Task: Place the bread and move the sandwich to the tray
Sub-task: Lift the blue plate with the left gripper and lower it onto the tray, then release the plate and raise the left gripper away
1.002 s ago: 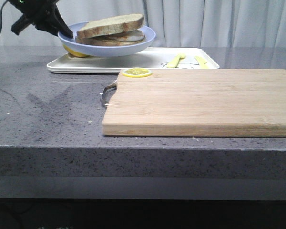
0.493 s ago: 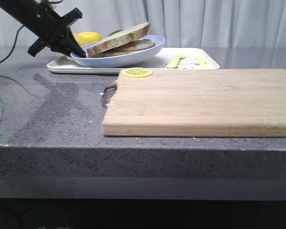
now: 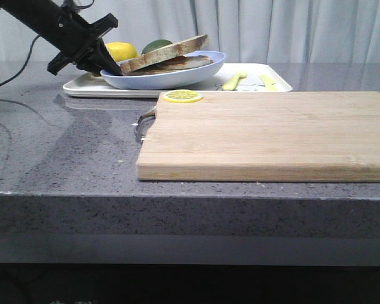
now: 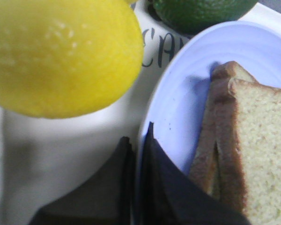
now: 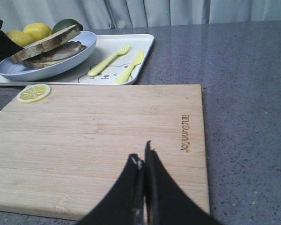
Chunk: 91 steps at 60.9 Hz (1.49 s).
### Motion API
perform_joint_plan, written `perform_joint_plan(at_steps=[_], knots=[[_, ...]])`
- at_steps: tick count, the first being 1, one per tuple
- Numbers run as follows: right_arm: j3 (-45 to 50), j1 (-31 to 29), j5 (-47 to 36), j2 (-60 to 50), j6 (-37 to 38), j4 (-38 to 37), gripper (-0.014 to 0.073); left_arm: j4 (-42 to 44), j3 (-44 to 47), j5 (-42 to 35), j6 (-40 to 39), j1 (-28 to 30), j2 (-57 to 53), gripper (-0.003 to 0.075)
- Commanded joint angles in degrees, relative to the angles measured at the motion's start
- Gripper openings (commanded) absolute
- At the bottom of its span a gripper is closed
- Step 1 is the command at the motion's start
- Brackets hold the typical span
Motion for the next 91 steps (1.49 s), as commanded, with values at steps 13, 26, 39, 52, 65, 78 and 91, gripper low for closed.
perform_joint_plan(at_steps=[13,26,39,52,65,78,91], knots=[[-1.5,0.2,-4.6,0.4,-0.3,0.2,-0.0060,-3.5,-1.8,-3.8,1.5,-0.5,-4.3,0.0299],[-1.5,0.2,-4.3,0.4,-0.3,0.2,-0.0060,-2.8,-3.2,1.8,1.5,0.7,-4.7,0.0290],[-1.5,0.2,-4.3,0.4,-0.3,0.2,-0.0060,-1.4,-9.5,4.1,1.5,1.4,-5.0,0.0049],[-1.5,0.2,-4.0,0.4,-0.3,0.2,-0.0060,-2.0,-15.6,4.1,-0.4,1.7,-5.8,-0.0020],[-1.5,0.2,-4.0,0.4,-0.3,0.2,-0.0060,-3.5,-15.5,4.1,-2.0,1.6,-10.0,-0.0020],[-1.5,0.2,-4.1,0.4,-0.3,0.2,-0.0060,-8.8,-15.5,4.1,-5.7,1.2,-16.6,-0.0020],[-1.5,0.2,-4.3,0.4,-0.3,0.2,-0.0060,-6.0,-15.5,4.1,-5.9,-2.6,-22.0,-0.0020]])
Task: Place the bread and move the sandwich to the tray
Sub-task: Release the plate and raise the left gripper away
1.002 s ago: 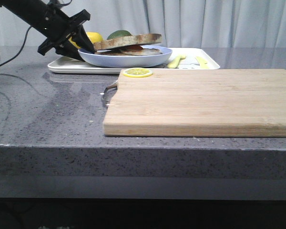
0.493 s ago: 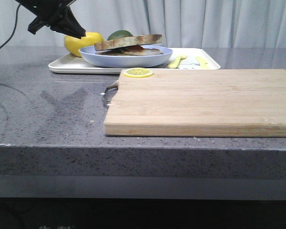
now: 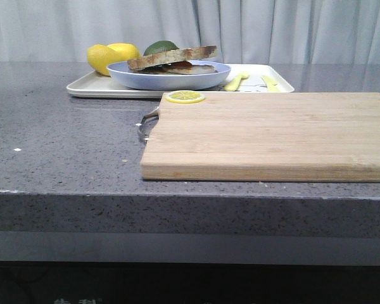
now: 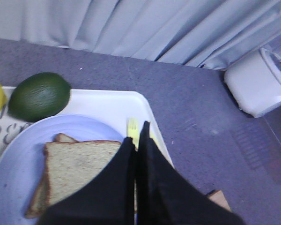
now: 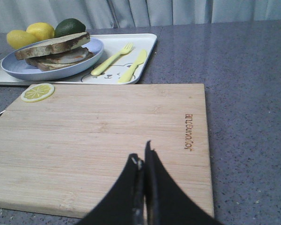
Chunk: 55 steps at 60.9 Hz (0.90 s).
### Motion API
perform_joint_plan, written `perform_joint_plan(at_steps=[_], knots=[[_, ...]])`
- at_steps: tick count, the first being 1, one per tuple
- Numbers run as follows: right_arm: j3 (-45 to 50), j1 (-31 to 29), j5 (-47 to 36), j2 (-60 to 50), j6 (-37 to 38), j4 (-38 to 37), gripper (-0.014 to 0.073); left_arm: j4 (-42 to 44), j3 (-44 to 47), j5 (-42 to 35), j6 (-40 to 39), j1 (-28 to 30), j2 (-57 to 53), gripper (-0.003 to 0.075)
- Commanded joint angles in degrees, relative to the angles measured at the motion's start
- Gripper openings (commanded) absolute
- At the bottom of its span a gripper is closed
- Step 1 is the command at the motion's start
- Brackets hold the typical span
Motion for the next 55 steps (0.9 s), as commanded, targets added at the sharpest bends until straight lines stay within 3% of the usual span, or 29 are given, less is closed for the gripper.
perform_joint_plan(at_steps=[1,13,21,28,38,55], knots=[[-1.5,0.2,-4.5,0.4,-0.3,0.0,-0.0060,0.4,-6.7,-0.4,-1.2,-2.3,-5.8,-0.0020],[-1.5,0.2,-4.6,0.4,-0.3,0.0,-0.0060,14.4,-0.7,-0.4,-1.6,-9.1,-10.2,-0.0020],[-1.5,0.2,-4.7,0.4,-0.3,0.0,-0.0060,32.6,15.1,-0.4,-1.6,-15.8,-16.5,-0.0020],[-1.5,0.2,-4.7,0.4,-0.3,0.0,-0.0060,42.6,31.6,-0.4,-1.8,-19.0,-23.0,-0.0020],[-1.5,0.2,-5.4,0.4,-0.3,0.0,-0.0060,51.3,50.4,-3.9,-7.1,-18.6,-31.7,-0.0020],[-1.5,0.2,-6.0,0.4,-0.3,0.0,-0.0060,51.6,77.3,-17.9,-8.6,-11.1,-50.5,-0.0020]])
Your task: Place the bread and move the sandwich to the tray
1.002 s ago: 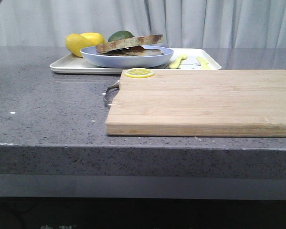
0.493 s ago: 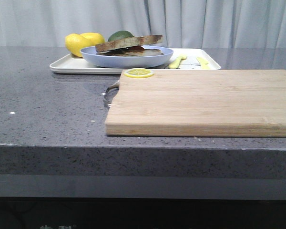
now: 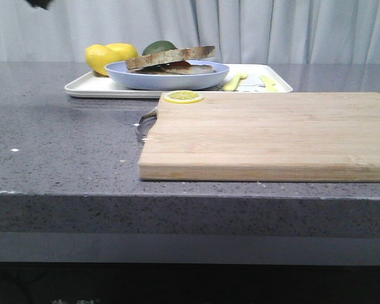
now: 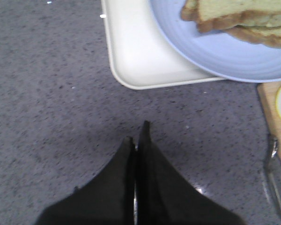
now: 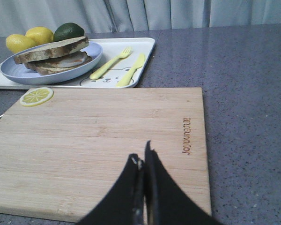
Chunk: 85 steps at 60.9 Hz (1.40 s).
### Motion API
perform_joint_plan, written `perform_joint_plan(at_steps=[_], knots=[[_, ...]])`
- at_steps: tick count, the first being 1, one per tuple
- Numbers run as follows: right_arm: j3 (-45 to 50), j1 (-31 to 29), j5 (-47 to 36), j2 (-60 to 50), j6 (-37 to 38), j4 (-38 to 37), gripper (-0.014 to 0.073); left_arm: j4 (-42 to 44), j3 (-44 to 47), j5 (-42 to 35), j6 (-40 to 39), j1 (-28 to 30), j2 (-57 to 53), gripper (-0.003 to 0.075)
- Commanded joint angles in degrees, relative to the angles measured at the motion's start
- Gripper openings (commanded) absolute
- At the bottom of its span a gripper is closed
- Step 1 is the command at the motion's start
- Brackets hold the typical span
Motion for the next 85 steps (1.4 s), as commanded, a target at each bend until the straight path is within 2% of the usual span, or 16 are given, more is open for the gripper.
perform_joint_plan(at_steps=[1,9,21,25,33,39,45,57,64,74,85], knots=[[-1.5,0.2,-5.2,0.4,-0.3,0.0,-0.0060,0.5,6.1,-7.9,-1.1,2.7,-9.5,-0.0020],[-1.5,0.2,-5.2,0.4,-0.3,0.0,-0.0060,-0.5,18.6,-16.1,-1.1,5.7,-19.4,-0.0020],[-1.5,0.2,-5.2,0.4,-0.3,0.0,-0.0060,-1.4,37.7,-32.0,-1.1,6.0,-36.1,-0.0020],[-1.5,0.2,-5.2,0.4,-0.3,0.0,-0.0060,-1.7,45.6,-36.1,-1.1,6.0,-44.7,-0.0020],[-1.5,0.2,-5.2,0.4,-0.3,0.0,-0.0060,-1.0,54.3,-36.6,-1.1,6.0,-57.6,-0.0020],[-1.5,0.2,-5.2,0.4,-0.3,0.0,-0.0060,-1.0,59.6,-33.8,-1.1,6.0,-67.1,-0.0020],[-1.5,0.2,-5.2,0.4,-0.3,0.0,-0.0060,-1.0,63.3,-30.1,-1.1,6.0,-76.9,-0.0020],[-1.5,0.2,-5.2,0.4,-0.3,0.0,-0.0060,-1.0,67.7,-30.2,-1.1,6.0,-89.0,-0.0020],[-1.5,0.2,-5.2,0.4,-0.3,0.0,-0.0060,-1.0,69.0,-34.5,-1.1,6.0,-90.9,-0.0020],[-1.5,0.2,-5.2,0.4,-0.3,0.0,-0.0060,-1.0,69.2,-45.1,-1.1,6.0,-90.9,-0.0020],[-1.5,0.2,-5.2,0.4,-0.3,0.0,-0.0060,-1.0,69.2,-46.7,-1.1,6.0,-90.9,-0.0020]])
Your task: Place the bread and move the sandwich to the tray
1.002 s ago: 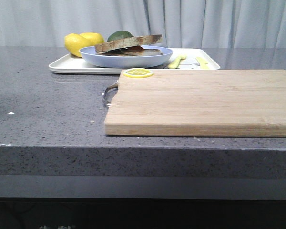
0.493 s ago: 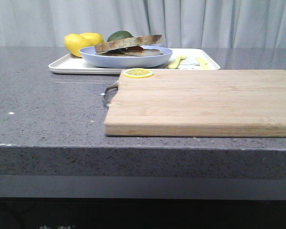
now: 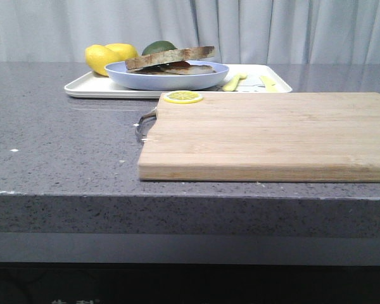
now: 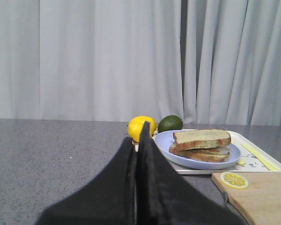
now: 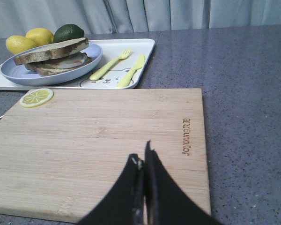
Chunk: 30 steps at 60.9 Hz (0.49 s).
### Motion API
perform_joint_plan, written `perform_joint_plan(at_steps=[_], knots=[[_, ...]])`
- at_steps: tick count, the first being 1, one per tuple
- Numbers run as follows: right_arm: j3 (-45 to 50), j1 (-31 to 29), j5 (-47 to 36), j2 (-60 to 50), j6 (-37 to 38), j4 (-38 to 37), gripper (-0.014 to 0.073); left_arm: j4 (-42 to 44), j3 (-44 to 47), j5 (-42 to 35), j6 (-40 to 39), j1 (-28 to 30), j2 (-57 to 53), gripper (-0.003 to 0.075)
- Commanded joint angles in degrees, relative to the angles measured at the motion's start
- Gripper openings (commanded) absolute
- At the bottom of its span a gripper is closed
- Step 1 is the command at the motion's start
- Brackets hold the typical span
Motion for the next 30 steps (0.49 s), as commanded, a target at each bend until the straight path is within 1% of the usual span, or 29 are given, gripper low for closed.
perform_joint_plan(at_steps=[1,25,30], knots=[[-1.5,0.2,-5.1,0.4,-0.3,-0.1,-0.0060,0.1,-1.4,-5.4,-0.7,0.1,0.8,-0.0020],[-1.5,0.2,-5.1,0.4,-0.3,-0.1,-0.0060,0.1,-1.0,-5.4,-0.7,0.1,0.8,-0.0020],[-1.5,0.2,-5.1,0.4,-0.3,-0.1,-0.0060,-2.2,-0.2,-5.9,0.4,0.1,0.8,-0.0020]])
